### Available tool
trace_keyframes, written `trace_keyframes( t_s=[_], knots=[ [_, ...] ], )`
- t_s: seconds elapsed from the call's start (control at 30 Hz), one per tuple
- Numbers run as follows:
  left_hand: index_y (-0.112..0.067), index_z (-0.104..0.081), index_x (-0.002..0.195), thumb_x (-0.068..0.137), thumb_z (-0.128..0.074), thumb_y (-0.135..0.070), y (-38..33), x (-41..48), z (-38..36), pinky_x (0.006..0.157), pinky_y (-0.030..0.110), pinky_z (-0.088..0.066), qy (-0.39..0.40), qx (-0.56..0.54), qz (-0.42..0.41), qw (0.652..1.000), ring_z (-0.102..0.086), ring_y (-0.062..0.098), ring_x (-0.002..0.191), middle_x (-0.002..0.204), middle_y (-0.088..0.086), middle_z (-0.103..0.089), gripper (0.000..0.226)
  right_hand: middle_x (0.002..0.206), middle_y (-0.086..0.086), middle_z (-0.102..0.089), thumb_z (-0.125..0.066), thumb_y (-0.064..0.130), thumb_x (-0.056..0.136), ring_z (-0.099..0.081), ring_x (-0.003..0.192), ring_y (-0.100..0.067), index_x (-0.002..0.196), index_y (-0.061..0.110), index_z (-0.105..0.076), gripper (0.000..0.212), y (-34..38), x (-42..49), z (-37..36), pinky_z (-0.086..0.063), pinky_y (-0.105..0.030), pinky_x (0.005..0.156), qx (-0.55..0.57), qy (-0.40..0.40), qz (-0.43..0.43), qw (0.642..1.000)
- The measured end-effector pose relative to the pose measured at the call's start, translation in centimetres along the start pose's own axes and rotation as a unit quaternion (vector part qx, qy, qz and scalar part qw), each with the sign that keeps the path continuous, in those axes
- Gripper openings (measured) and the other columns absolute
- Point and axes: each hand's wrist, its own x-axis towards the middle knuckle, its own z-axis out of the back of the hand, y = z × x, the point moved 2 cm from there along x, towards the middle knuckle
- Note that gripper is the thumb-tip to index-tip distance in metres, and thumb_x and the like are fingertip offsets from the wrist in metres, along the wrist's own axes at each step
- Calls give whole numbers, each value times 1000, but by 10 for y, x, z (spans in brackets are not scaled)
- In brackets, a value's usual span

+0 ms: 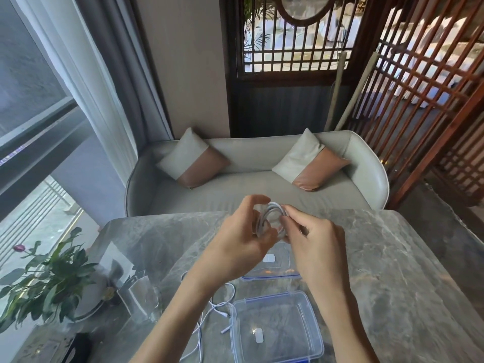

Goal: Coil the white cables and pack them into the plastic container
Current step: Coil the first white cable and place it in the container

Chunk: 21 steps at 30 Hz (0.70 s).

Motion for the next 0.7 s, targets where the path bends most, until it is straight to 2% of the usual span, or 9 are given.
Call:
trace_keyframes(
  t_s=[0.07,0.17,0.23,0.3,0.4,0.47,0.53,0.6,0.7],
  knots=[
    [-24,-41,135,89,-54,-18,0,-3,0,80,48,-53,-19,103,-52,993,-67,24,82,81,-1,-69,48,69,-2,-73,-64,20,95,-67,69,-28,112,28,-75,22,1,-1,-1,-54,-35,66,6,1,7,1000],
    [-7,-31,146,87,-44,4,1,-8,-2,87,42,-50,-16,182,-90,979,-66,27,98,112,10,-69,61,67,-4,-70,-63,18,95,-54,68,-34,106,28,-75,19,4,-1,-5,-52,-38,64,-6,13,19,1000],
    [-3,-29,147,81,-36,8,0,-13,-2,91,35,-46,-10,196,-91,976,-64,28,107,125,15,-62,68,63,-3,-65,-62,19,95,-53,67,-33,105,28,-74,18,5,0,-6,-51,-38,63,-12,17,25,999],
    [-5,-32,146,74,-35,9,0,-15,-1,86,32,-42,-40,209,-87,973,-60,34,109,127,16,-61,74,61,-2,-63,-63,22,95,-47,62,-27,106,28,-75,17,4,0,-7,-49,-34,61,-12,9,27,1000],
    [-14,-35,142,69,-39,14,1,-16,0,76,39,-43,-70,254,-48,963,-58,40,98,115,13,-64,78,50,4,-44,-64,23,95,-30,65,-21,102,24,-74,12,2,4,-9,-42,-29,56,-22,5,19,1000],
    [-14,-36,138,68,-38,13,4,-16,3,77,44,-48,-57,279,-23,958,-60,41,97,107,15,-67,75,53,8,-52,-63,22,95,-43,65,-29,96,22,-72,9,0,8,-9,-47,-27,61,-6,30,11,999],
    [-13,-39,132,67,-38,13,7,-18,9,77,49,-50,-44,297,-13,954,-62,41,96,102,18,-68,69,72,12,-73,-65,21,93,-68,72,-14,101,24,-75,13,0,11,-8,-57,-33,72,24,47,-7,999],
    [-15,-46,124,66,-38,11,7,-21,14,72,50,-50,-48,317,-31,947,-62,41,87,92,15,-68,64,86,12,-78,-67,19,92,-73,81,-8,103,26,-77,16,1,13,-6,-58,-37,76,34,44,-14,998],
    [-17,-54,117,70,-42,9,5,-22,19,66,47,-48,-53,328,-56,941,-57,40,81,87,10,-69,55,88,12,-79,-68,19,90,-73,81,-9,102,25,-78,16,2,13,-7,-58,-39,78,49,35,-25,998]
  ],
)
